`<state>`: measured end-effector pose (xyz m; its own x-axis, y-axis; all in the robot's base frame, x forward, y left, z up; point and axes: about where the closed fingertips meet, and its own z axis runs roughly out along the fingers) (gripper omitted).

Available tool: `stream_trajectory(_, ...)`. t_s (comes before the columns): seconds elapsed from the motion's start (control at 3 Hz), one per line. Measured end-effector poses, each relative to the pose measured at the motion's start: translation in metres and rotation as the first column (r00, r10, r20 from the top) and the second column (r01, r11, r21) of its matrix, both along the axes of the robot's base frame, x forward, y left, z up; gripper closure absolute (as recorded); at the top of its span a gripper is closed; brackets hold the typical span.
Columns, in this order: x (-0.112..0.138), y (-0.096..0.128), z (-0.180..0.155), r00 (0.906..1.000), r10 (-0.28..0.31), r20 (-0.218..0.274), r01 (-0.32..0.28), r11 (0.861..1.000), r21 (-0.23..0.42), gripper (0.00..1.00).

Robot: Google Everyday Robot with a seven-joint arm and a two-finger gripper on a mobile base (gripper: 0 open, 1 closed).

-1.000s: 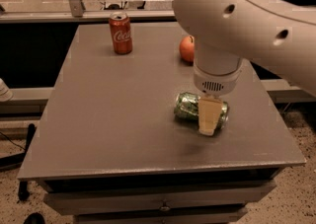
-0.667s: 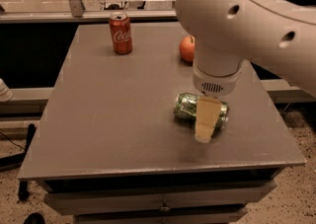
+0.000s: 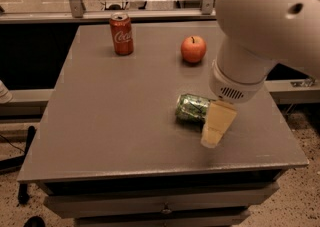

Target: Knock green can over

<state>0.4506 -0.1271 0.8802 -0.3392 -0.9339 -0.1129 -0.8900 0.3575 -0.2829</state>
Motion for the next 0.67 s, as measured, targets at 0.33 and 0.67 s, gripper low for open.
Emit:
stream_trajectory(0.33, -0.012, -0.021, 0.019, 0.9947, -0.020, 0.101, 0.004, 0.988, 0.154, 0.00)
stream_trajectory(0.67, -0.024, -0.062, 0.036, 0.9774, -0.067, 0.201, 0.008, 0.960, 0.278, 0.00)
